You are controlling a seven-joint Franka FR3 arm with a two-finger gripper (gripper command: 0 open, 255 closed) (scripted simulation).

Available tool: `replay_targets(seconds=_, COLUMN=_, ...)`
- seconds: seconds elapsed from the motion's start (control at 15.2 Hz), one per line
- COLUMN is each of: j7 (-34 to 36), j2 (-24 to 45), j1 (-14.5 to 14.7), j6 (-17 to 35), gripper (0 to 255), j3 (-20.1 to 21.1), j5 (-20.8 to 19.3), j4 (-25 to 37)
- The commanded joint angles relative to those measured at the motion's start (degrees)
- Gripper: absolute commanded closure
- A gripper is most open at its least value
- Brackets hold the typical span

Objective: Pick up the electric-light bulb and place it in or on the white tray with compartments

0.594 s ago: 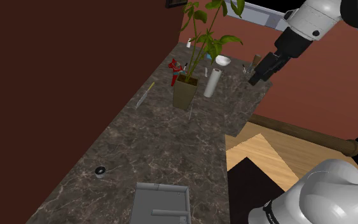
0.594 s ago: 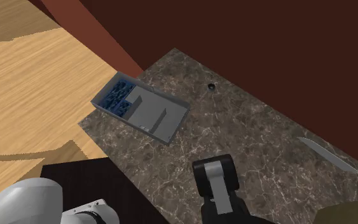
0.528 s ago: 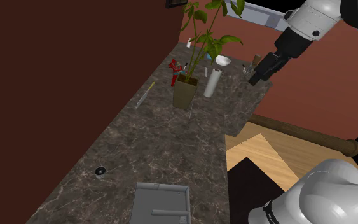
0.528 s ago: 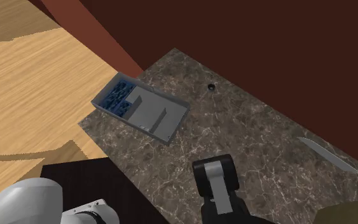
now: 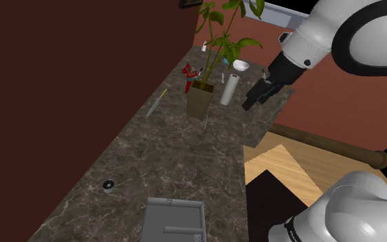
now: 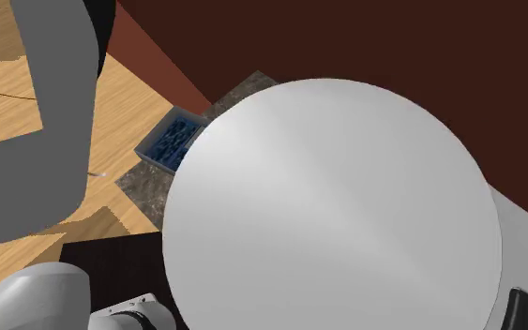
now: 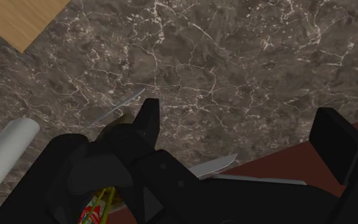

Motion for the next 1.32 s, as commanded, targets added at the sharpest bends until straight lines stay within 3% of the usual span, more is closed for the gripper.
replay_targets(seconds=0.0, j7=1.9, j2=0.5, j1=0.7, j6=3.4, gripper=0, j3=2.2, j5=1.1, j4=-2.0)
replay_targets(seconds=0.73, j7=13.5, j2=10.8, j1=3.2, j6=23.9, gripper=0, j3=16.5, j5=5.4, j4=-7.5)
replay_targets(seconds=0.99, j7=18.9, j2=17.3, j1=2.1, j6=31.5, gripper=0, j3=22.8, j5=4.6, j4=-6.9)
replay_targets(seconds=1.25, j7=25.9, j2=24.9, j1=-1.2, j6=38.6, gripper=0, j3=30.3, j5=0.7, j4=-4.9)
